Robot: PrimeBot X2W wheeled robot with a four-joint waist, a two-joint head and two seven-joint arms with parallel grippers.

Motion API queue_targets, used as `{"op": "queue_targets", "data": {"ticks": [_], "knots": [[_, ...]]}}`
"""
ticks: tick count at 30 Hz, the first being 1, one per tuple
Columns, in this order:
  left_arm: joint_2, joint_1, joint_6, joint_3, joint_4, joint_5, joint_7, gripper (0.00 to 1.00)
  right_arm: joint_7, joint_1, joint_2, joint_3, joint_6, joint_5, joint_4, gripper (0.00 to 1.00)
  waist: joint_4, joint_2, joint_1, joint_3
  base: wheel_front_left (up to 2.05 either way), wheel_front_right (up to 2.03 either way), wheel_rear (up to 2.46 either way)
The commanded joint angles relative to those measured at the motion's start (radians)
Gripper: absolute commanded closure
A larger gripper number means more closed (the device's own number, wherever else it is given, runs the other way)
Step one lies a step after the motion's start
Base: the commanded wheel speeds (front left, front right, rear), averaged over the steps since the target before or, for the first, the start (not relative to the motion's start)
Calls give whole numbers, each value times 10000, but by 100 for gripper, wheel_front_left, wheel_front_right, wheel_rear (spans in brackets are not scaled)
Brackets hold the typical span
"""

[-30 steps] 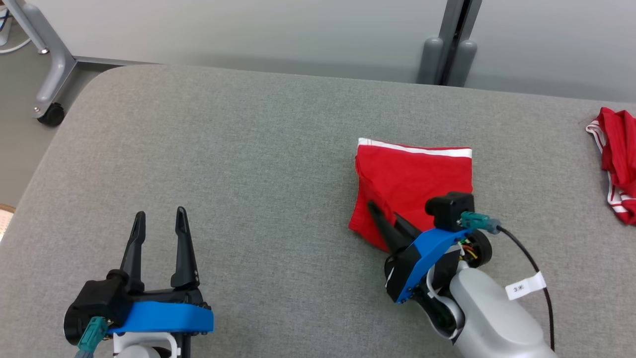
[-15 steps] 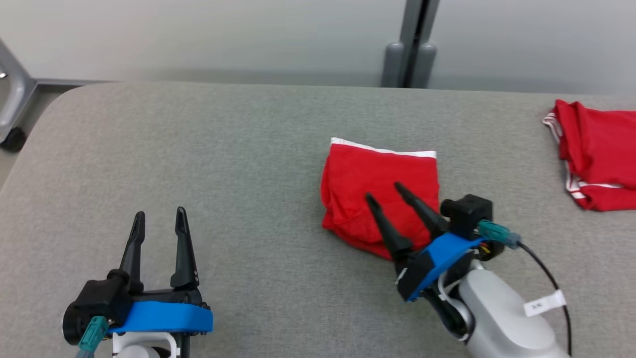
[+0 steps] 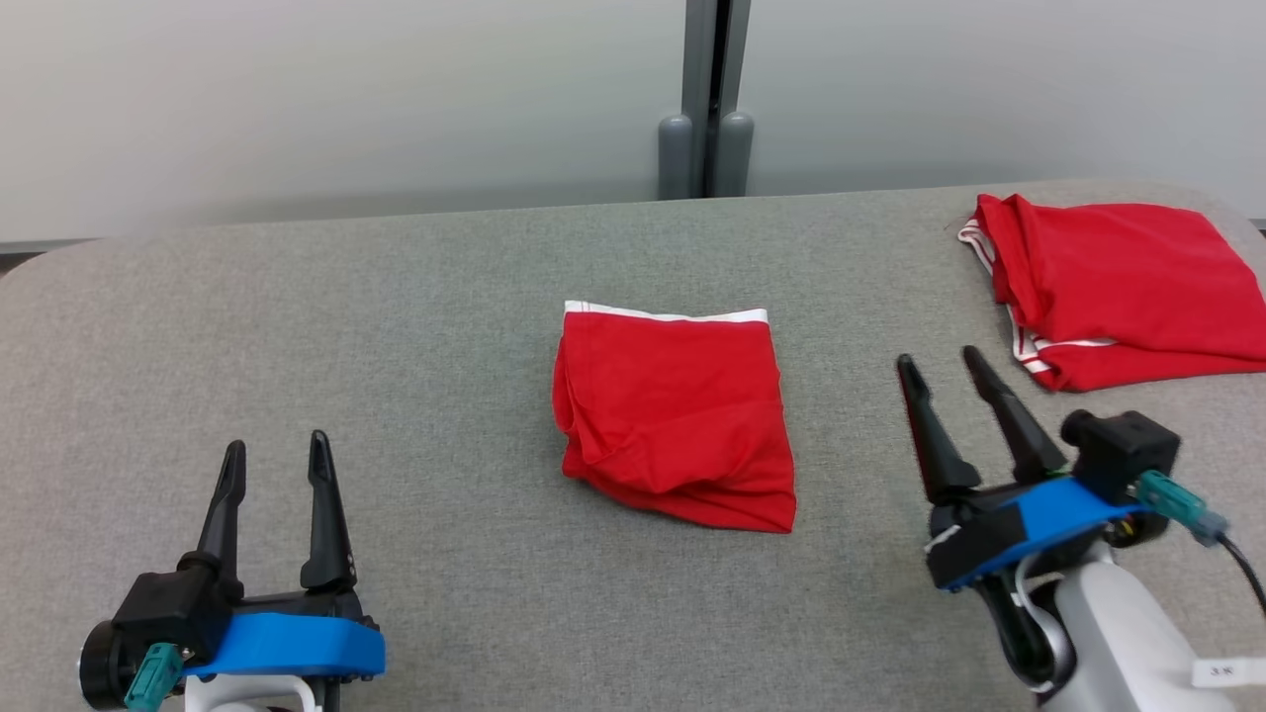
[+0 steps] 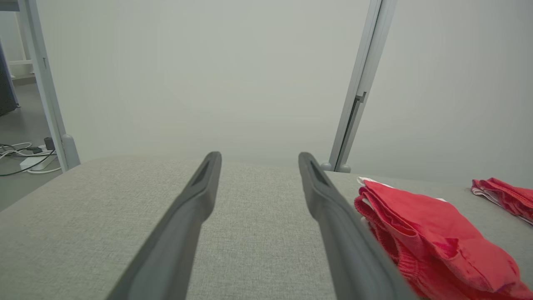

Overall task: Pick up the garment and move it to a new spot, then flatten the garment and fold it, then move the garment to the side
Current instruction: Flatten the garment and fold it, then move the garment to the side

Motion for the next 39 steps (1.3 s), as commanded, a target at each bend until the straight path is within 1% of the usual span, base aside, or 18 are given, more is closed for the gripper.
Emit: {"op": "queue_targets", "data": {"ticks": [1,8,17,25,32,39], "knots": [[68,59,69,58,19,58,11,0,56,320,20,-254,5,-119,-241,0,-73,-1,0,-60,0,0,0],[290,295,268,19,-206,195,400,0,610,1390,397,-1446,5,-586,-1611,0,-117,-1,0,-230,0,0,0],[422,764,463,-45,-709,252,906,0,1311,2598,909,-2098,5,-1086,-3047,0,-6,-1,0,-417,0,0,0],[489,1051,597,-146,-946,252,1188,0,1779,3166,1094,-2235,5,-1270,-3634,0,121,-1,0,-566,0,0,0],[518,1240,687,-213,-1047,202,1300,0,1973,3438,1122,-2265,5,-1424,-3799,0,188,-1,0,-716,0,0,0],[550,1208,716,-266,-1092,161,1325,0,2038,3480,1124,-2271,5,-1340,-3878,0,254,-1,0,-686,0,0,0]]}}
